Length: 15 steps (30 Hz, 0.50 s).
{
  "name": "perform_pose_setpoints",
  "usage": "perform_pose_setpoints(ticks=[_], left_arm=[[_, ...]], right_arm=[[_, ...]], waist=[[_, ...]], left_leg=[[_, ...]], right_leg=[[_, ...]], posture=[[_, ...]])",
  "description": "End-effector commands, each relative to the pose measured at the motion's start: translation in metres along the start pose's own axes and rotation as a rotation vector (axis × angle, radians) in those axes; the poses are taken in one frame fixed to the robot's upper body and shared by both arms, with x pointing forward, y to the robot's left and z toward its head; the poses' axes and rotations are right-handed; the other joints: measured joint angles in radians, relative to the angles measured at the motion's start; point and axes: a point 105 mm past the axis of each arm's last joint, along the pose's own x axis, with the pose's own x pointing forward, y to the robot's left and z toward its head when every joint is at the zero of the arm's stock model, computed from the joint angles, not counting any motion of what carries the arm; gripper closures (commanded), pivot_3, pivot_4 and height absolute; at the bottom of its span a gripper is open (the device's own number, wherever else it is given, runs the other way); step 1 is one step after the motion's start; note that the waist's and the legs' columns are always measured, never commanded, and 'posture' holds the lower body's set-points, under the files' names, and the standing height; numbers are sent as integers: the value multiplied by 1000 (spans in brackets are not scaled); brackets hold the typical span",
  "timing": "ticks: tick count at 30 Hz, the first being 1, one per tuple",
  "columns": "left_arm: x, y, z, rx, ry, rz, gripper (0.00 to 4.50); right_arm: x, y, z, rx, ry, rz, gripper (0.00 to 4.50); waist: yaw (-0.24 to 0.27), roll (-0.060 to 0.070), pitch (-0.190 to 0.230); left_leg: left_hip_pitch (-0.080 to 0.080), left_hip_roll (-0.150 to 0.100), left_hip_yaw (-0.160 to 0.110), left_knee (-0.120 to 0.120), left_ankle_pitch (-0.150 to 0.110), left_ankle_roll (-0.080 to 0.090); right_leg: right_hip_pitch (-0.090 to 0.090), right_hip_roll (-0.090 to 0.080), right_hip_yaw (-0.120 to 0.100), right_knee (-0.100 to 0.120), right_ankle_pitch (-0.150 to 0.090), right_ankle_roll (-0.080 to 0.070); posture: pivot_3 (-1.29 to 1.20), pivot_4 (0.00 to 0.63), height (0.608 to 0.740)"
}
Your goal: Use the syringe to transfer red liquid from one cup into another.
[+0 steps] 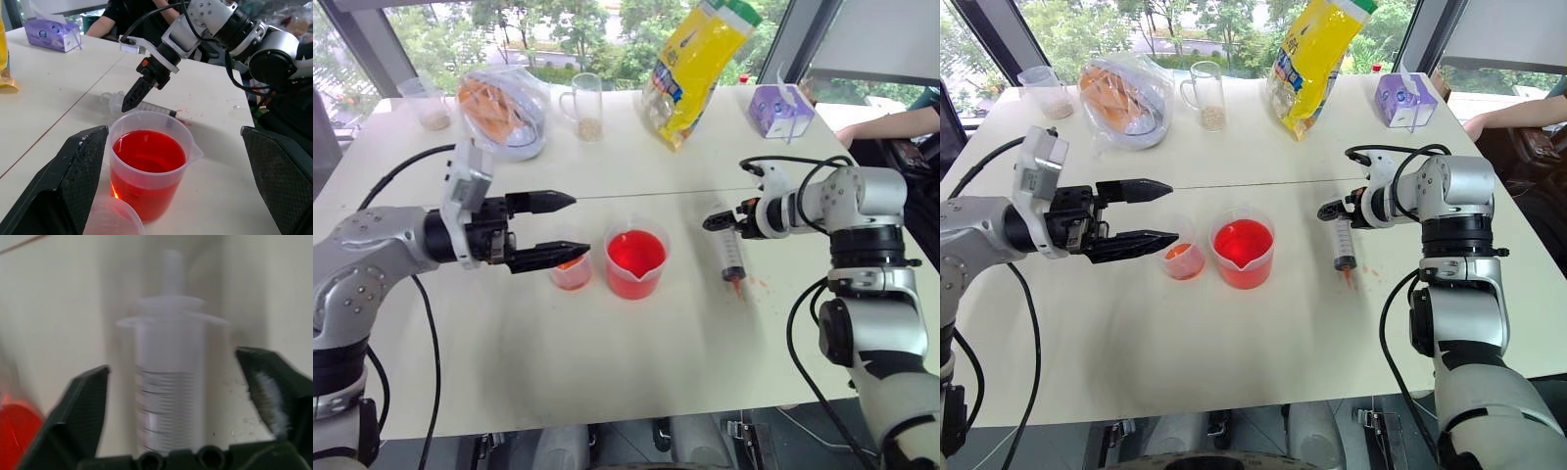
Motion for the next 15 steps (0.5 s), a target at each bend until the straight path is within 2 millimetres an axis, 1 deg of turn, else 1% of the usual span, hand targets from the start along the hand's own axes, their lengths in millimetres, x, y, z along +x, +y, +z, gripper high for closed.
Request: perform_pose_setpoints(ticks=[1,3,5,8,10,12,13,15], left_arm=[[-3,-7,7,26,-2,-13,0],[-6,-7,8,24,1,-6,0],[-10,-6,9,28,9,4,0],[-17,-4,10,31,22,17,0],[-21,-4,10,35,37,20,0],[-24,-4,12,37,45,18,0],[-25,-4,12,38,48,17,0],[-26,-4,14,37,50,17,0]], right_arm=[[-18,7,13,-110,-69,10,75],[-33,15,17,-223,-104,35,75],[-53,26,20,-352,-149,78,75],[-88,46,21,-534,-220,191,75],[-111,61,15,-629,-233,288,75],[-132,68,4,-742,-224,345,75],[-139,69,-1,-786,-210,358,75],[-149,63,-13,-867,-165,348,75]], waist=[[0,0,0],[1,0,0],[3,1,1],[2,1,1],[1,1,1],[2,1,1],[3,0,2],[6,0,2]], left_leg=[[0,0,0,0,0,0],[0,0,0,0,0,0],[-1,0,-1,0,0,0],[-1,0,-1,0,0,0],[0,0,-1,0,0,0],[0,1,0,0,0,0],[0,1,0,0,0,0],[0,1,-1,0,0,0]], right_leg=[[0,0,0,0,0,0],[0,0,0,0,0,0],[0,0,0,0,0,0],[0,0,0,-1,-1,1],[0,0,0,-1,-1,1],[0,0,0,-1,-1,1],[0,0,0,-1,-1,1],[0,0,0,-1,-2,1]], posture=[[0,150,740],[0,150,740],[0,150,740],[0,150,740],[0,150,740],[0,150,740],[0,150,740],[0,150,740]])
